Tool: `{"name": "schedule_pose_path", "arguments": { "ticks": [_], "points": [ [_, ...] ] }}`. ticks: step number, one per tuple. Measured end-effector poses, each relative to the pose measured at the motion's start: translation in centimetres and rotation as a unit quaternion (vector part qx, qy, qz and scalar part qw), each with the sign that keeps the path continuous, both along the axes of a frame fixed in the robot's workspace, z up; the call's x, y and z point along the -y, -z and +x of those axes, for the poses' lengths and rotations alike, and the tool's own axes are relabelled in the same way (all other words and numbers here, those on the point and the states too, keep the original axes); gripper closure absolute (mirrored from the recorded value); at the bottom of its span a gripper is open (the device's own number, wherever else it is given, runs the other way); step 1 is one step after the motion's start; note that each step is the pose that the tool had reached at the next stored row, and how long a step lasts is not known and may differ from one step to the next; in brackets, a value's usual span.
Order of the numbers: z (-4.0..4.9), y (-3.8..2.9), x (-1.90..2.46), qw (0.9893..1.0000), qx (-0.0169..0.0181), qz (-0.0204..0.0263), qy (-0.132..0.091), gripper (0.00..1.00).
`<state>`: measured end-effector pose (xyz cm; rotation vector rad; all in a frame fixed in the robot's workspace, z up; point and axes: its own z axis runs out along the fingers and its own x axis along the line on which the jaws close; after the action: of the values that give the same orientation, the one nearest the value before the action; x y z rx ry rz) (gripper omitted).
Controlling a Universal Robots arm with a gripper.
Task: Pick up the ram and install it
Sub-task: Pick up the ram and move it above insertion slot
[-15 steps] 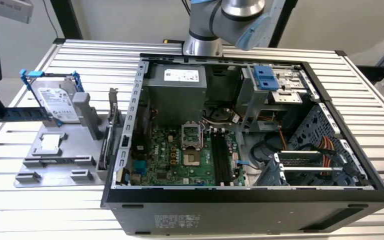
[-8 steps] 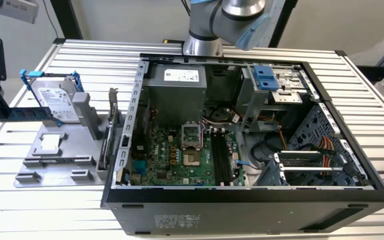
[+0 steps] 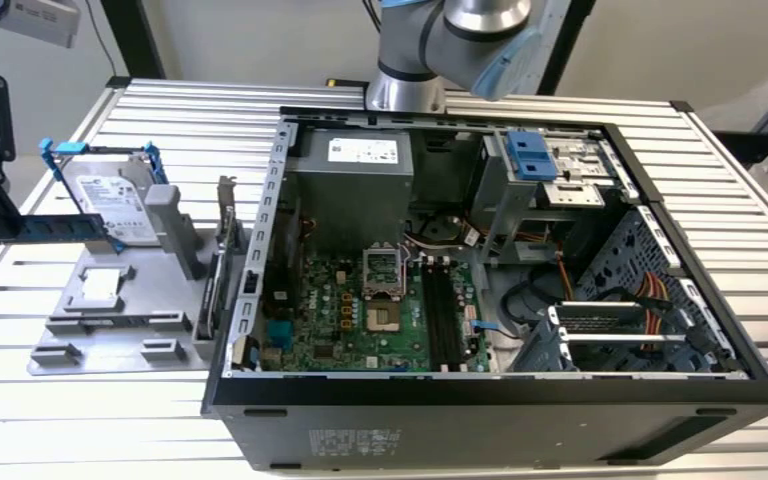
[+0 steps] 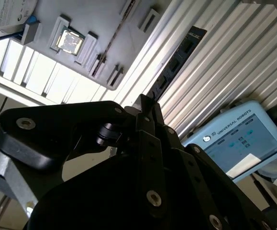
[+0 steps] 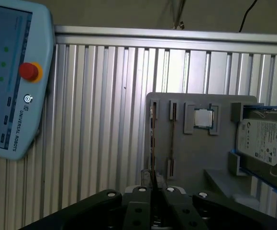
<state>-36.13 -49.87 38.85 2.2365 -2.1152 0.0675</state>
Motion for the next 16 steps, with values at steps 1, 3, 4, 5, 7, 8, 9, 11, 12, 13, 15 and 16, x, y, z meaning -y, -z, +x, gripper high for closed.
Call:
{"name": "schedule_pose_path", "arguments": {
  "ticks": [1,3,4,5,7,8,9,11,12,13,15,16],
  "points": [
    [0.06,0.00,0.00,1.0000,0.0000,0.0000,0.000,1.00],
    [0.20,-0.01,0.00,1.0000,0.0000,0.0000,0.000,1.00],
    [0.31,0.00,0.00,1.0000,0.0000,0.0000,0.000,1.00],
    [0.43,0.00,0.00,1.0000,0.0000,0.0000,0.000,1.00],
    [0.69,0.00,0.00,1.0000,0.0000,0.0000,0.000,1.00],
    [0.84,0.00,0.00,1.0000,0.0000,0.0000,0.000,1.00],
    [0.98,0.00,0.00,1.0000,0.0000,0.0000,0.000,1.00],
    [1.25,0.00,0.00,1.0000,0.0000,0.0000,0.000,1.00],
    [1.39,0.00,0.00,1.0000,0.0000,0.0000,0.000,1.00],
    [1.51,0.00,0.00,1.0000,0.0000,0.0000,0.001,1.00],
    [1.71,0.00,0.00,1.0000,0.0000,0.0000,0.003,1.00],
    [1.82,0.00,0.00,1.0000,0.0000,0.0000,0.005,1.00]
  ]
}}
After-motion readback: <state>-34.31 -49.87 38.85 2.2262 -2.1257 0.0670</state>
